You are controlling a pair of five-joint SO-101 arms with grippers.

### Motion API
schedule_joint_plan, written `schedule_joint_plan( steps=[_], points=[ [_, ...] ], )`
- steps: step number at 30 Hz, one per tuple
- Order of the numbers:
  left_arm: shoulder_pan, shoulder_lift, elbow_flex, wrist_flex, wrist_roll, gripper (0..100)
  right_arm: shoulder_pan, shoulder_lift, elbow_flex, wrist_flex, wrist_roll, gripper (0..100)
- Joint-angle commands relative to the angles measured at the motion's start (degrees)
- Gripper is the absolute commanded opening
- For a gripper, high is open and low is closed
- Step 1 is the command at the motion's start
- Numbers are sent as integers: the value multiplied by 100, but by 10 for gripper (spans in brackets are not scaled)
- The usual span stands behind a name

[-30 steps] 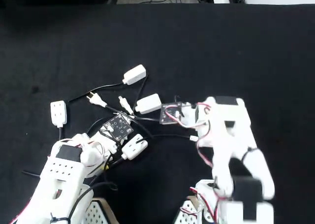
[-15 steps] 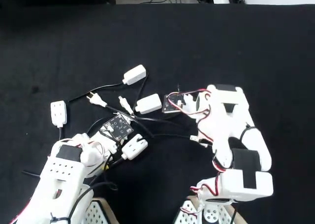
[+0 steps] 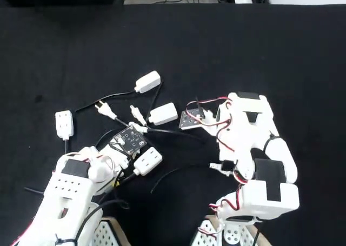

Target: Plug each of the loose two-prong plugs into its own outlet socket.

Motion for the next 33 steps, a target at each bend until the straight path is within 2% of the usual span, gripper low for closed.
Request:
schedule_joint_plan(
  steps=[1,13,19,26,33],
  points=[
    [22,-26,57,-44,35,224,79,-75,-189,-44,-440,12],
    [22,-26,57,-53,35,224,88,-189,-549,-53,-1178,12],
    [22,-26,57,-53,35,224,18,-1367,-734,-35,-1670,12],
    [22,-26,57,-62,35,224,-598,-3266,-699,-35,-2646,12],
    [22,-26,57,-70,44,224,-1793,-4330,-743,-97,-3921,12]
  ],
)
